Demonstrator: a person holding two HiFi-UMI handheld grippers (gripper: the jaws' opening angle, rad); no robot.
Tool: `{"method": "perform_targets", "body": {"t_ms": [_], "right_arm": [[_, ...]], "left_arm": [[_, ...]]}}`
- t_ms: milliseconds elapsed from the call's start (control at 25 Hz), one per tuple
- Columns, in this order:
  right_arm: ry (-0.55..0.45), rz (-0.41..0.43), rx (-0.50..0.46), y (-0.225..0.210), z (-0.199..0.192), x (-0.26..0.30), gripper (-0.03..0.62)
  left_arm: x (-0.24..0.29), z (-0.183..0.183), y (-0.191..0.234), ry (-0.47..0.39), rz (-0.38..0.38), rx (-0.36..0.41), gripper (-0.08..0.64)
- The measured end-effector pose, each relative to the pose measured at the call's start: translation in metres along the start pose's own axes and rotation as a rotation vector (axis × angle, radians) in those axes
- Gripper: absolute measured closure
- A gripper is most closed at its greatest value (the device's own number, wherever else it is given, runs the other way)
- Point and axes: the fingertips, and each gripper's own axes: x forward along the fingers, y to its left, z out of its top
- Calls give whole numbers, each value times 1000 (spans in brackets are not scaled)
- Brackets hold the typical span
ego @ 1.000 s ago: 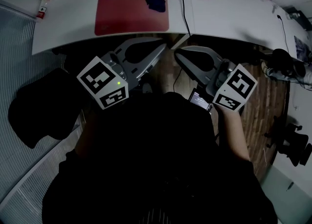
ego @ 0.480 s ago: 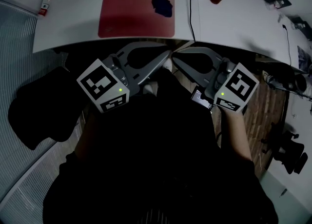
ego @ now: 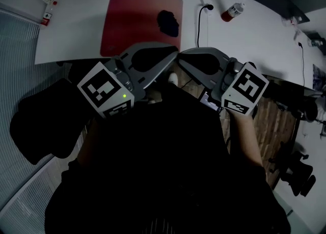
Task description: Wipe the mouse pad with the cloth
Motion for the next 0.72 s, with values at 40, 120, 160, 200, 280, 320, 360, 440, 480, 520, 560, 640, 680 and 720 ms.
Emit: {"method": "perform_targets", "body": {"t_ms": [40, 120, 160, 200, 280, 320, 360, 440, 480, 520, 560, 640, 680, 720], "right_arm": [[4, 3, 4, -10, 1, -1, 588], [4, 18, 14, -28, 7, -3, 588], [2, 30, 15, -36, 10, -3, 588], [2, 42, 11, -44, 13, -3, 588], [1, 61, -1, -59, 18, -1, 588], [-2, 70, -4, -67, 20, -1, 588], [-6, 80, -7, -75, 22, -2, 588], [-11, 97, -18, -91, 24, -6, 588], [-10, 105, -25, -99, 23, -8, 588], [-10, 113, -30, -107, 21, -11, 588], [-12, 120, -30, -114, 20, -13, 588], [-26, 140, -15, -128, 17, -17, 588], [-33, 151, -3, -135, 15, -18, 588], [-39, 162, 8, -140, 14, -19, 588]], "left_arm": [[7, 4, 4, 5, -3, 15, 552], [20, 11, 11, 20, -7, 44, 552], [26, 14, 15, 23, -2, 47, 552], [31, 17, 20, 20, 8, 39, 552], [40, 22, 35, 8, 36, 14, 552], [45, 24, 43, 4, 52, 11, 552], [50, 26, 50, 3, 67, 18, 552], [60, 28, 61, 10, 91, 34, 552], [66, 29, 66, 14, 102, 35, 552], [71, 30, 70, 15, 111, 29, 552], [75, 30, 75, 16, 120, 21, 552], [82, 27, 84, 27, 142, -2, 552], [85, 24, 89, 36, 155, -13, 552], [88, 21, 93, 45, 167, -22, 552]]}}
